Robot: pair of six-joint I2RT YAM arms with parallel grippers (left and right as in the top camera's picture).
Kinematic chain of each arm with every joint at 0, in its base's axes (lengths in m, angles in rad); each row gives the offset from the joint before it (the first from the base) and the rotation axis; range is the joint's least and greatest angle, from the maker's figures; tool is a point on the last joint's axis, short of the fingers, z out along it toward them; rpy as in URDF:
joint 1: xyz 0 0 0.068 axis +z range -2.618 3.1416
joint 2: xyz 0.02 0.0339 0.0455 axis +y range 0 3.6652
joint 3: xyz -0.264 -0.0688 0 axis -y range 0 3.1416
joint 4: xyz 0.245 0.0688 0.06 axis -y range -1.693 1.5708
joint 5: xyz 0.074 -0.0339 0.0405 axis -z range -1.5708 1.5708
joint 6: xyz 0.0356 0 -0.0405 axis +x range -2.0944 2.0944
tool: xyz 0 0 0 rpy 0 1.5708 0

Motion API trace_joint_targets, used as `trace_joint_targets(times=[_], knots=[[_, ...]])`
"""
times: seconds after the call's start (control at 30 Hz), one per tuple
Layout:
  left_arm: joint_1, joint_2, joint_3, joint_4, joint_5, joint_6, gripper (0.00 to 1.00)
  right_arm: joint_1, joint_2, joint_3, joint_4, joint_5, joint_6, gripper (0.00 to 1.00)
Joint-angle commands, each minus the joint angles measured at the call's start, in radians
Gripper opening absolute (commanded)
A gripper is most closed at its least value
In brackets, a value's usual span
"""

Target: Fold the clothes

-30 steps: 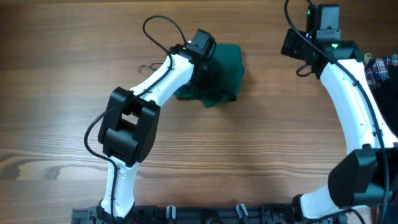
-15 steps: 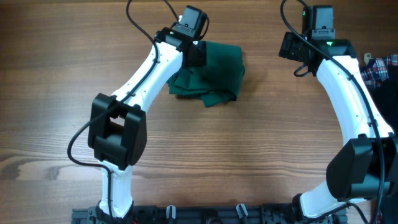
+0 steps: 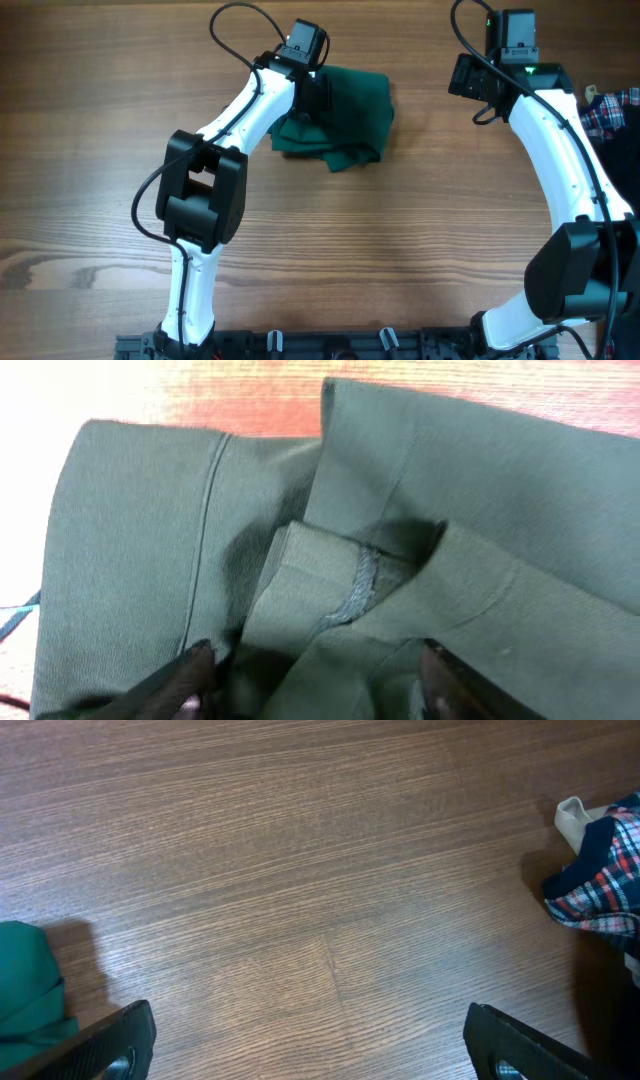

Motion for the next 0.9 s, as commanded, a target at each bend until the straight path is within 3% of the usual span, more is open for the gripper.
trace_joint_targets(times=[0.0,0.07,0.2,0.53,0.77,0.83,0.87], knots=[[0.003,-0.015,0.015,0.003,0.016,0.006,0.44,0.000,0.012,-0.010,-0.002,0.020,-0.005,1.00],[0.002,-0.024,0.018,0.003,0.016,0.005,0.19,0.000,0.012,-0.010,-0.002,0.020,-0.004,1.00],[0.005,-0.092,0.018,-0.010,0.016,0.002,0.04,0.000,0.012,-0.010,-0.002,-0.014,-0.003,1.00],[0.005,-0.142,0.017,-0.311,0.007,-0.007,0.04,0.000,0.012,-0.010,-0.009,-0.017,-0.005,1.00],[0.005,-0.142,-0.021,-0.323,-0.034,-0.051,0.05,0.000,0.012,-0.010,-0.014,-0.017,-0.005,1.00],[0.004,-0.140,-0.054,-0.310,-0.034,-0.055,0.13,0.000,0.012,-0.010,-0.019,-0.017,-0.005,1.00],[0.005,-0.140,-0.066,-0.304,-0.034,-0.055,0.23,0.000,0.012,-0.010,-0.020,-0.017,-0.005,1.00]])
